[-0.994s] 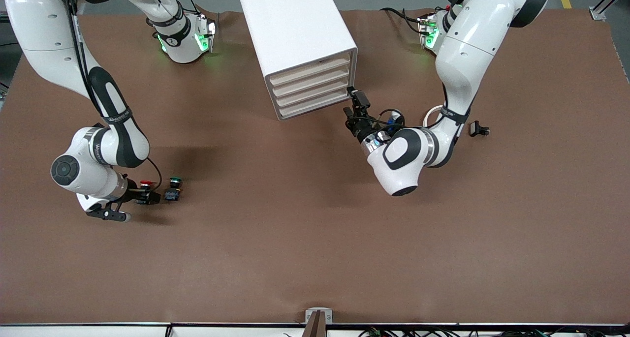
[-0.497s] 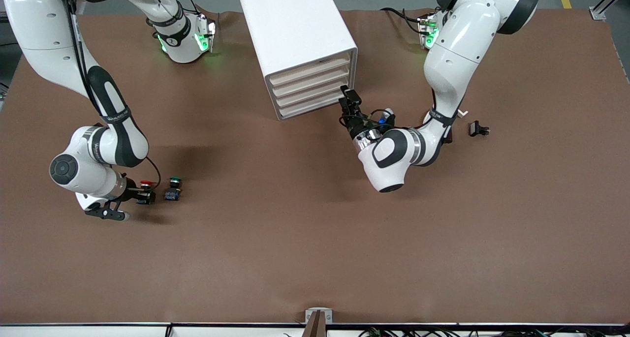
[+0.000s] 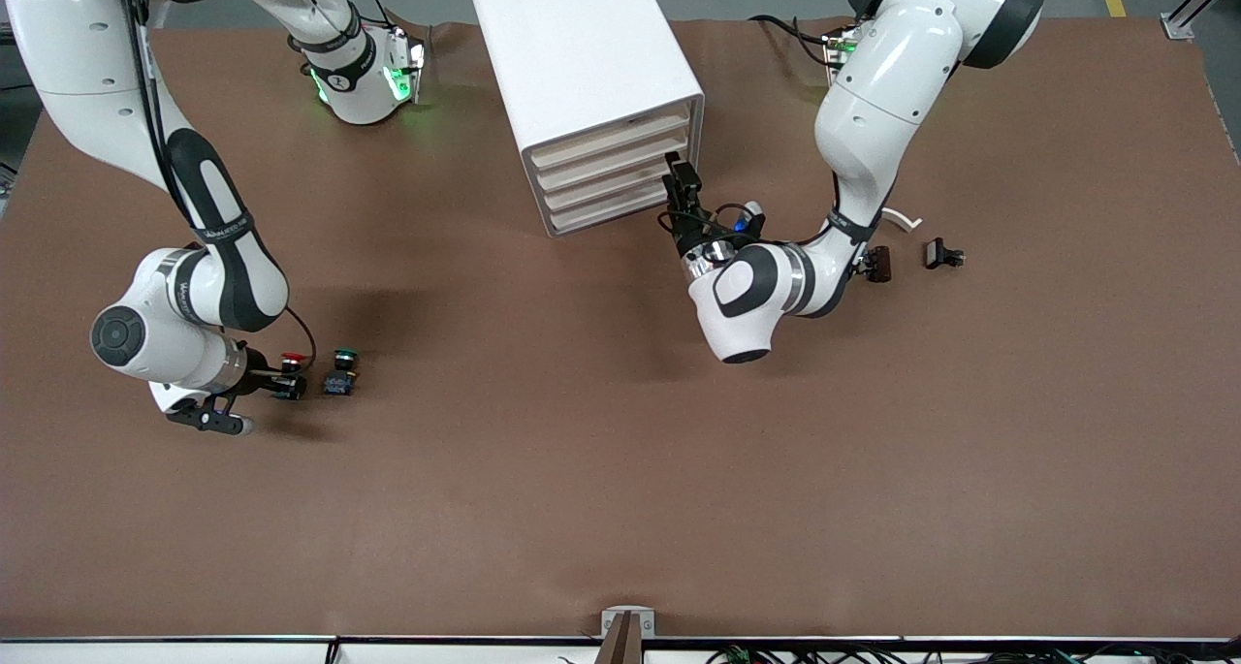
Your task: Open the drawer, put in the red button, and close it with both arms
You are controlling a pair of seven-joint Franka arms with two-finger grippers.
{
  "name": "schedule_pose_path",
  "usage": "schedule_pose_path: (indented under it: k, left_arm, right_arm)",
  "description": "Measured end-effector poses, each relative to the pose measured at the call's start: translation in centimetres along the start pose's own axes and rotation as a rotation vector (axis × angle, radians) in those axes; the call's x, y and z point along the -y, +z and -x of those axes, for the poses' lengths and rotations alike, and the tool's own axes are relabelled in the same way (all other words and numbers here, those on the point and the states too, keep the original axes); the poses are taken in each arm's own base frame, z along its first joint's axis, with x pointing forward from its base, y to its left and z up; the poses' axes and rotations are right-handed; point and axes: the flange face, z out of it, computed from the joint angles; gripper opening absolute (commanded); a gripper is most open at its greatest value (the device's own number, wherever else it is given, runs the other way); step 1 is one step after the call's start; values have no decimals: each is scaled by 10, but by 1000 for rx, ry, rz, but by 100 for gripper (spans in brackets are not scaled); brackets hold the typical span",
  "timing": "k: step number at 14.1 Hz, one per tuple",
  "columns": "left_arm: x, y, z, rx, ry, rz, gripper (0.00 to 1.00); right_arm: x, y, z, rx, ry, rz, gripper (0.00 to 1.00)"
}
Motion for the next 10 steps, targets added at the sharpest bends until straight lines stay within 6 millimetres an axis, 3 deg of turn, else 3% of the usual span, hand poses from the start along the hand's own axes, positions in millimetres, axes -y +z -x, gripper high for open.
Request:
schedule_pose_path:
  k: [4, 6, 8, 10]
  left_arm:
    - [1, 18, 9, -20, 5, -26, 53]
    - [2, 25, 13, -27, 7, -33, 31]
    - [2, 30, 16, -27, 9, -40, 13]
    - [1, 32, 17, -28, 3, -38, 7]
  right_arm:
    - [18, -79, 3, 67, 89, -14, 0]
    - [42, -110, 13, 77, 147, -24, 0]
    - [76, -122, 23, 80, 213, -18, 0]
    - [116, -123, 33, 76, 281, -10, 0]
